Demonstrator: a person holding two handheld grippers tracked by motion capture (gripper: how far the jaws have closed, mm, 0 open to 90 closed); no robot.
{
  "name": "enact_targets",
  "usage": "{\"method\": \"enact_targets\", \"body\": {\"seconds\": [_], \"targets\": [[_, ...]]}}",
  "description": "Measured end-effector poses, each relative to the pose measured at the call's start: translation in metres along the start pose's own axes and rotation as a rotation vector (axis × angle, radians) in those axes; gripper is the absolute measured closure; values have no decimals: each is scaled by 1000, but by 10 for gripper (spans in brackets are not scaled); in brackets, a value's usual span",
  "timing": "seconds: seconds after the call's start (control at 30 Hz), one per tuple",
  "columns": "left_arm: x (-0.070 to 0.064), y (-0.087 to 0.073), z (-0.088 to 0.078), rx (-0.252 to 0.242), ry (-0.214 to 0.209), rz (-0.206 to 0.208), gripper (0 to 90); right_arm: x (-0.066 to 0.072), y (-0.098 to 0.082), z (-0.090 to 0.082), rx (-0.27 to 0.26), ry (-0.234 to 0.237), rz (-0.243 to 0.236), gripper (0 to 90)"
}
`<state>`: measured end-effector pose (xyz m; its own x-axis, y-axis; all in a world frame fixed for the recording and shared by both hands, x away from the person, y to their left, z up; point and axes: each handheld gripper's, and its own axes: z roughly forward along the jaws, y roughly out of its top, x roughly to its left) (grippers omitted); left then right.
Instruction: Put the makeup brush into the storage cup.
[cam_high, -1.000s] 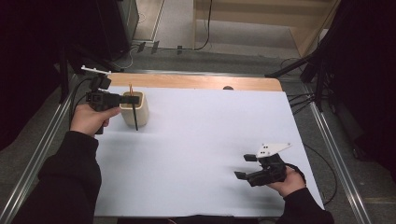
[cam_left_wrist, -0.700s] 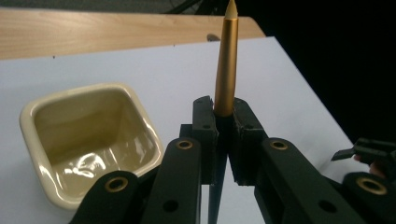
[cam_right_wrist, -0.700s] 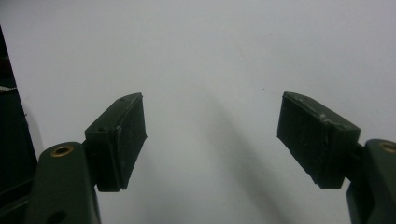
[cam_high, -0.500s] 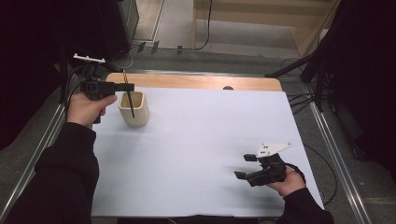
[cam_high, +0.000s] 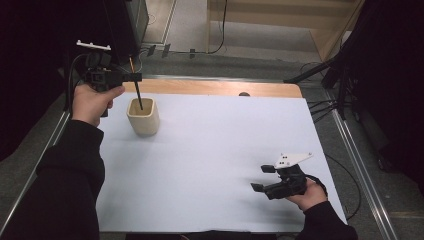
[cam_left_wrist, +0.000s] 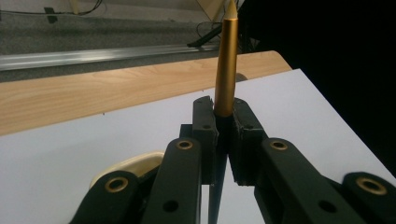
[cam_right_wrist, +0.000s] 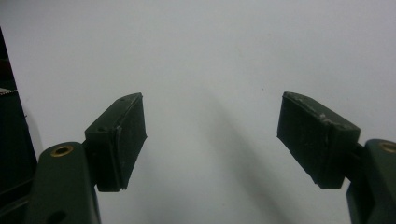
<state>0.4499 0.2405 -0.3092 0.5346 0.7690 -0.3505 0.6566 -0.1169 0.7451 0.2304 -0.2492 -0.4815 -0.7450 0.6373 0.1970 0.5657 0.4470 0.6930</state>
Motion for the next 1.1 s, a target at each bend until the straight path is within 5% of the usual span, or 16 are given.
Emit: {"method": "enact_targets", "body": {"seconds": [0.53, 1.1], "targets": [[17, 0, 20, -39, 64, 9, 834, -1, 0, 1, 0, 1, 0, 247], [30, -18, 37, -30, 74, 7, 834, 0, 0, 0, 2, -2, 2, 247]]}}
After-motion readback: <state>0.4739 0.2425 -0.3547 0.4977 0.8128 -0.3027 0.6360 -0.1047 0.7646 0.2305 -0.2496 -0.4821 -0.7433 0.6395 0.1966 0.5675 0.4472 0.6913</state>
